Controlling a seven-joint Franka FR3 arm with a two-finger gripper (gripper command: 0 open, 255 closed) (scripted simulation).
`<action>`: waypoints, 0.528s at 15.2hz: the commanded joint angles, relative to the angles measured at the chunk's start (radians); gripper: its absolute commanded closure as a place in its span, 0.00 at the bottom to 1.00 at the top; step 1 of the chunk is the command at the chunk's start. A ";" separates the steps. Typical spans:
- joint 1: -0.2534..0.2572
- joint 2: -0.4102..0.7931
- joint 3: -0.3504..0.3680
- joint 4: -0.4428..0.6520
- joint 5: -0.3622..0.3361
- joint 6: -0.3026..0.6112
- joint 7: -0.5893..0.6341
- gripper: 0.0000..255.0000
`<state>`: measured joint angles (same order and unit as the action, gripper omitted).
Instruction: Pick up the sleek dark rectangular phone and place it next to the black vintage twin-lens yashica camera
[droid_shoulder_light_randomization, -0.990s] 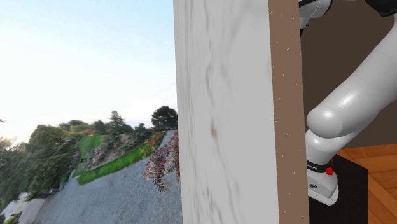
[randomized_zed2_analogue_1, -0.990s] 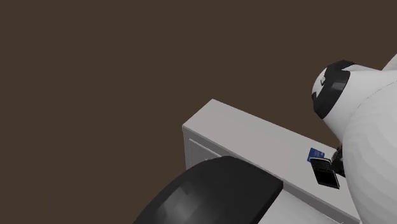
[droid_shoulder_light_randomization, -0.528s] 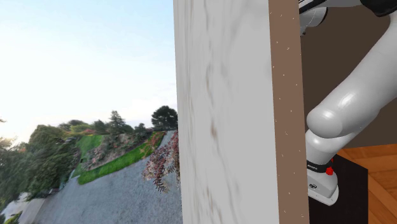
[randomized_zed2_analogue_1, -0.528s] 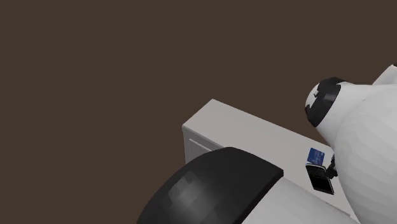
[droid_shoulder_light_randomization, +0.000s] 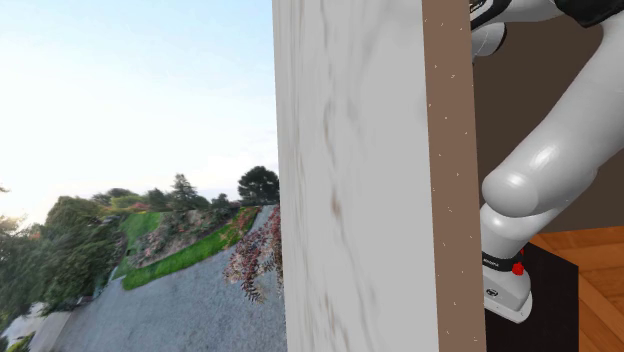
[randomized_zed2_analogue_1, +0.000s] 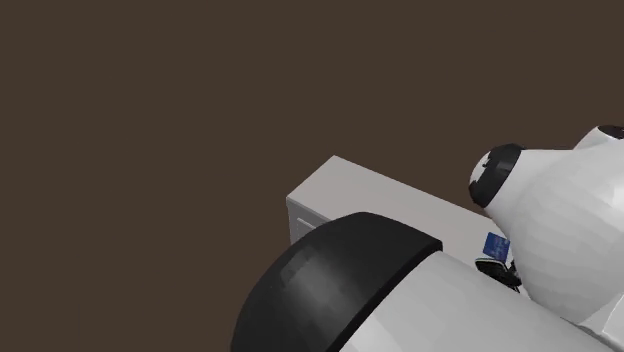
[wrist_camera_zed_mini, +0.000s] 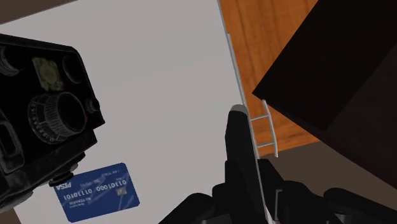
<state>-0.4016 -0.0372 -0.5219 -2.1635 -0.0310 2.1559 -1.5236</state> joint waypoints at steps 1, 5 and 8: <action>-0.002 0.017 -0.003 -0.023 0.006 0.025 -0.005 1.00; -0.003 0.048 -0.004 -0.050 0.024 0.078 -0.018 1.00; -0.004 0.073 -0.004 -0.067 0.040 0.118 -0.030 1.00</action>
<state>-0.4048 0.0325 -0.5251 -2.2112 0.0112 2.2736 -1.5534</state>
